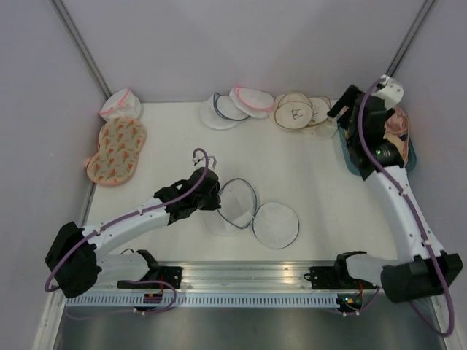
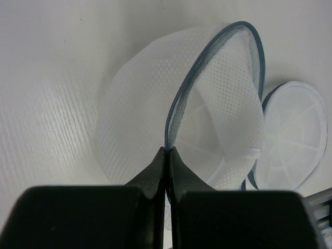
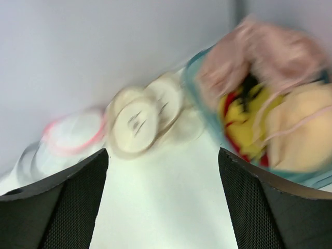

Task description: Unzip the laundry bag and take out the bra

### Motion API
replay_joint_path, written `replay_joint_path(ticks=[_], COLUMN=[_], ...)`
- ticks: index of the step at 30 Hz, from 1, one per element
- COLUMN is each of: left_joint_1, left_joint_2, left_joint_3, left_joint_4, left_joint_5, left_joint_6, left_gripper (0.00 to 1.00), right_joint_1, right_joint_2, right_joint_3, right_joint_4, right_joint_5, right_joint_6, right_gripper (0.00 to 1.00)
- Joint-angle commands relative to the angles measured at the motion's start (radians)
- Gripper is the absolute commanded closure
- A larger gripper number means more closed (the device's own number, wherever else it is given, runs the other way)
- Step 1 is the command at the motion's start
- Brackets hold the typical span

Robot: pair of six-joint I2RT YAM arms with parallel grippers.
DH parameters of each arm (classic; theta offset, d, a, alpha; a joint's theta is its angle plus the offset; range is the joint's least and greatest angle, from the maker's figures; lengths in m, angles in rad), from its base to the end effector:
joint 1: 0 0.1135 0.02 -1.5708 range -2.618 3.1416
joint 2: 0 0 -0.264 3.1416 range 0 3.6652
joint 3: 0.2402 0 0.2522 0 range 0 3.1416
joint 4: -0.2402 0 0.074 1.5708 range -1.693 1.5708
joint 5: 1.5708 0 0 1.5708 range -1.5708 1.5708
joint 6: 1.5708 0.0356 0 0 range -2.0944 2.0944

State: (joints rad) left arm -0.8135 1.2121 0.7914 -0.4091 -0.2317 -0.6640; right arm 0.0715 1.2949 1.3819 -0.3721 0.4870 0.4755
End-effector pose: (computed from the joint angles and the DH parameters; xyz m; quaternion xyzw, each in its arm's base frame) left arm 0.1768 -0.1752 0.2353 0.0274 0.9264 -0.1625 0.3384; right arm 0.2886 0.0040 0.4189 0.2974 0.7320 -0.0287 0.6123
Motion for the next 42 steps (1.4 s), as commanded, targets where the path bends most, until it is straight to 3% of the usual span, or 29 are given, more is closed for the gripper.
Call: replay_joint_path(ticks=[1,6,10,13,18,26,36,41,42], left_joint_1=[0.007,0.007,0.007,0.007,0.007,0.007,0.007,0.008,0.007], left_joint_2=[-0.063,-0.155,-0.253,-0.310,-0.462,-0.594,-0.588,-0.577,-0.576], left_joint_3=[-0.059,-0.187,-0.251,-0.299,-0.411,-0.485,-0.488,-0.477,-0.475], left_joint_4=[0.036,0.085,0.095,0.099,0.108,0.079,0.062,0.062,0.062], left_joint_5=[-0.038,-0.073,-0.109,-0.115,-0.095,-0.130,-0.132,-0.130,-0.129], left_joint_6=[-0.080,-0.178,-0.247,-0.320,-0.436,-0.536,-0.586,-0.589,-0.588], left_gripper=[0.98,0.98,0.98,0.98,0.98,0.98,0.98,0.98,0.98], right_joint_1=[0.176,0.403,0.583,0.697,0.865,0.976,1.094,1.114,1.113], right_joint_2=[-0.173,-0.344,-0.378,-0.396,-0.408,-0.381,-0.427,-0.404,-0.396], right_joint_3=[-0.255,-0.525,-0.648,-0.751,-0.839,-0.882,-0.963,-1.012,-1.017], right_joint_4=[0.004,-0.053,-0.117,-0.073,-0.060,-0.088,-0.177,-0.119,-0.099], right_joint_5=[-0.068,-0.102,-0.142,-0.206,-0.153,-0.136,-0.087,-0.071,-0.061], right_joint_6=[0.058,0.182,0.294,0.418,0.563,0.722,0.951,0.996,1.002], right_gripper=[0.11,0.13,0.13,0.13,0.13,0.15,0.16,0.18,0.23])
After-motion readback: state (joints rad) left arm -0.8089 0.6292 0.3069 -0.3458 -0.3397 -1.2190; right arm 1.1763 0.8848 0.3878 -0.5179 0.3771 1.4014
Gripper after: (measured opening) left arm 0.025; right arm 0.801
